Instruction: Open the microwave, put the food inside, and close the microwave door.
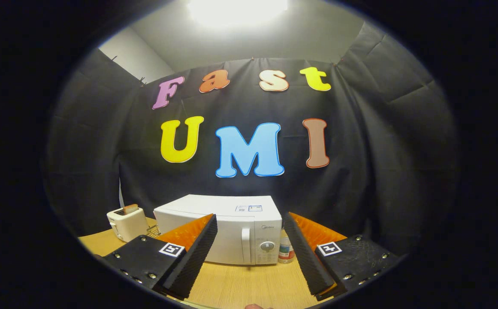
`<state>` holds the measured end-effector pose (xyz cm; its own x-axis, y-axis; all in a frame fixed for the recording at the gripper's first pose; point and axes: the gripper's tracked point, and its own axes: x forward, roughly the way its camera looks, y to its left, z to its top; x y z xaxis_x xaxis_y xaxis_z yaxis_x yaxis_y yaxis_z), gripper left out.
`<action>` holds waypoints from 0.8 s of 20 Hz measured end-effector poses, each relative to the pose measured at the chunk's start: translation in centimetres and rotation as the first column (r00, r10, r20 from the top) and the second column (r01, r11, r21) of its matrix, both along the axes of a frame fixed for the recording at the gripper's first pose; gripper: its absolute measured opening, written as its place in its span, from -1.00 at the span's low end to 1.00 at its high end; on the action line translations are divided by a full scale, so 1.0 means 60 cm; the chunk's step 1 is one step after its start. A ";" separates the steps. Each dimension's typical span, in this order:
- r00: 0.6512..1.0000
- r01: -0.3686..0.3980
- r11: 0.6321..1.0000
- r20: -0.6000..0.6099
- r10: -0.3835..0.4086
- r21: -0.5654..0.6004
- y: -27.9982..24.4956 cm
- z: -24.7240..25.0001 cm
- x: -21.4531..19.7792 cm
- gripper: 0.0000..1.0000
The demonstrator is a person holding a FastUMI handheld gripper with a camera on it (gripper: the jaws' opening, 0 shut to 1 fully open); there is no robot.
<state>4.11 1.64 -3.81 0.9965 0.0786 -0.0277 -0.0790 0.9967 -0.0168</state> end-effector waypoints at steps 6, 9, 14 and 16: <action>0.999 -0.016 1.000 -0.050 0.015 -0.009 0.010 -0.068 0.066 0.94; 0.997 -0.023 1.000 -0.072 0.022 -0.013 0.017 -0.099 0.099 0.94; 0.994 -0.058 0.997 -0.093 0.053 -0.052 0.035 -0.142 0.152 0.94; 0.993 -0.060 0.996 -0.105 0.052 -0.068 0.040 -0.162 0.176 0.94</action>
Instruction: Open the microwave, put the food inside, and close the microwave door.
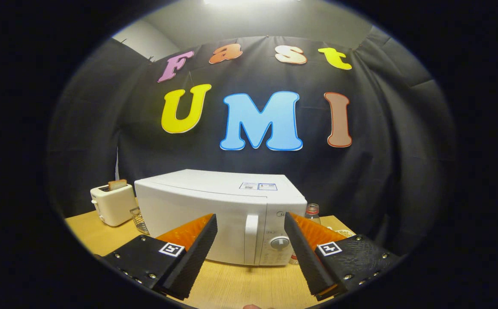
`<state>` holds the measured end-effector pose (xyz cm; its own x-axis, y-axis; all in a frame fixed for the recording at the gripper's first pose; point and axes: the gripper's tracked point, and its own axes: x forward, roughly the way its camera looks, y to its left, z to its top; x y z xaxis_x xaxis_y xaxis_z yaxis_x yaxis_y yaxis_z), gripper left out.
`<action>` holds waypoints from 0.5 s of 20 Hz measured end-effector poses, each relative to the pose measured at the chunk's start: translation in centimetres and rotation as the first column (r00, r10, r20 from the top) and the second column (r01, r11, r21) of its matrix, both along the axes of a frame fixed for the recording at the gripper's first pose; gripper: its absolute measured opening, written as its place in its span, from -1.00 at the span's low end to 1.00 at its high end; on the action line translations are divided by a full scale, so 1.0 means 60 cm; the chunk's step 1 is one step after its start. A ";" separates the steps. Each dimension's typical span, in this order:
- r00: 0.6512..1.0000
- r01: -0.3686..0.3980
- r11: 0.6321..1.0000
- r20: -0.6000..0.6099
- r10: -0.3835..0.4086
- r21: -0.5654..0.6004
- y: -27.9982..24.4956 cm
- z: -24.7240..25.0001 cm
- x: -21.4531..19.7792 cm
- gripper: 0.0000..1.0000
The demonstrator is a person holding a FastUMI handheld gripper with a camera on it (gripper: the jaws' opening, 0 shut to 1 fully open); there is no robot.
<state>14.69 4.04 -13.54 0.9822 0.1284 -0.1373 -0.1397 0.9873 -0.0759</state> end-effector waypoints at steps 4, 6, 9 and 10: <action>0.999 0.008 1.000 -0.051 -0.010 -0.029 0.005 -0.056 0.043 0.94; 0.997 0.015 0.999 -0.079 -0.019 -0.041 0.005 -0.084 0.063 0.94; 0.991 0.031 0.998 -0.129 -0.037 -0.047 0.003 -0.128 0.088 0.94; 0.988 0.038 0.998 -0.150 -0.045 -0.047 0.001 -0.141 0.093 0.94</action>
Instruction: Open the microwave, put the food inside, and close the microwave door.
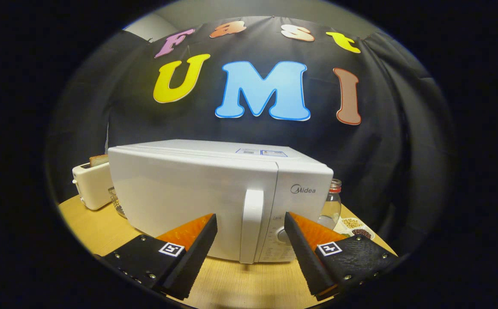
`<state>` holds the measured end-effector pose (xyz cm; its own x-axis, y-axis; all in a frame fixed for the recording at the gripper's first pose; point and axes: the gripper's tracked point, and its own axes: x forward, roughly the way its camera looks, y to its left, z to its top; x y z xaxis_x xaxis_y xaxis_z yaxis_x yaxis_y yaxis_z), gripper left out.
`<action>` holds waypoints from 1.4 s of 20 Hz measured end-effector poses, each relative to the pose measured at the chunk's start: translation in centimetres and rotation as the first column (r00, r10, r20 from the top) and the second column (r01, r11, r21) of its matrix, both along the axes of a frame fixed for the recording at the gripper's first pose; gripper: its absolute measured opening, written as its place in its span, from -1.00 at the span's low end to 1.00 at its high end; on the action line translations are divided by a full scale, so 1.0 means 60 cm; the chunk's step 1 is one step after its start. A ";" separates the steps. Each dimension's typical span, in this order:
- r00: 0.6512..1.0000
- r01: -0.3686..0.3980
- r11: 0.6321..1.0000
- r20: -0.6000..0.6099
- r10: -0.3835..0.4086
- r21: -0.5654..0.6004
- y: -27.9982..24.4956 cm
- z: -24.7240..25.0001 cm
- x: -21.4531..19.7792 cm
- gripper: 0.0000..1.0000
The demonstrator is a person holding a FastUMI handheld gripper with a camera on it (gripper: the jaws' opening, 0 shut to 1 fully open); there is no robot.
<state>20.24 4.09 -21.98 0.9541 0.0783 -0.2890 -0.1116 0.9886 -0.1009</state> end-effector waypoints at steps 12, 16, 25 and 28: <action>0.988 0.026 0.996 -0.156 -0.012 0.087 0.005 -0.074 0.015 -0.05; 0.988 0.045 0.999 -0.152 -0.042 0.019 0.004 -0.071 0.008 -0.59; 0.985 0.063 0.998 -0.161 -0.061 0.010 0.007 -0.065 -0.002 -0.74; 0.987 0.061 0.998 -0.145 -0.063 -0.016 0.006 -0.063 -0.004 -0.74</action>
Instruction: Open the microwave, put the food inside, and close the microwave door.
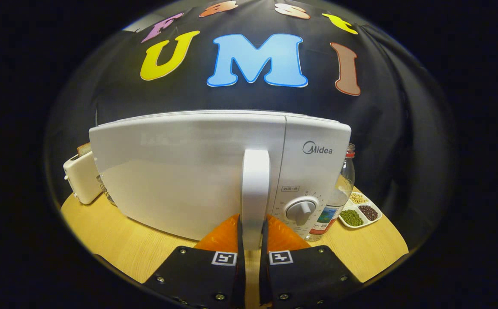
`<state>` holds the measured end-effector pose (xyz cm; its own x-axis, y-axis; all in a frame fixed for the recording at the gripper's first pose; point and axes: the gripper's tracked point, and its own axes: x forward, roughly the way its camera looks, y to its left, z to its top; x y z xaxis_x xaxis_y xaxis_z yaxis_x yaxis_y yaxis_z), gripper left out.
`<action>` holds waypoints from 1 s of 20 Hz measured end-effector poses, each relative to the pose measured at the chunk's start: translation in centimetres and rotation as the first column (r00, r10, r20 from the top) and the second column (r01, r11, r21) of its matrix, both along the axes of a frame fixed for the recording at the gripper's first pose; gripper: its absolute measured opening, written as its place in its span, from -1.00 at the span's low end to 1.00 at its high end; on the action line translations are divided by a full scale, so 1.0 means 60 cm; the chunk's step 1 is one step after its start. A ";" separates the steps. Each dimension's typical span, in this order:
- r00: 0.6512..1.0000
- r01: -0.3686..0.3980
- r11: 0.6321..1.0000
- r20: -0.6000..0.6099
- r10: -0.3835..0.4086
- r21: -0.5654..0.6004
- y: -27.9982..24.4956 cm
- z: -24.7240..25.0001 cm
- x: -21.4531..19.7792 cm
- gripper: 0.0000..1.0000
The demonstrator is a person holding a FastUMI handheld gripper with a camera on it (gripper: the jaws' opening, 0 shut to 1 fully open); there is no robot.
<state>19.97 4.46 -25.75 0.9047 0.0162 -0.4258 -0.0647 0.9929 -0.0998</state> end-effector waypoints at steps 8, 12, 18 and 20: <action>0.999 -0.028 0.997 0.035 0.031 -0.074 0.010 0.002 -0.058 -0.84; 1.000 -0.026 0.999 -0.006 0.026 -0.025 0.022 0.001 -0.104 -0.85; 0.996 -0.069 0.997 -0.055 0.070 0.016 0.060 0.006 -0.187 -0.83; 0.994 -0.081 0.996 -0.068 0.083 0.030 0.076 0.006 -0.211 -0.74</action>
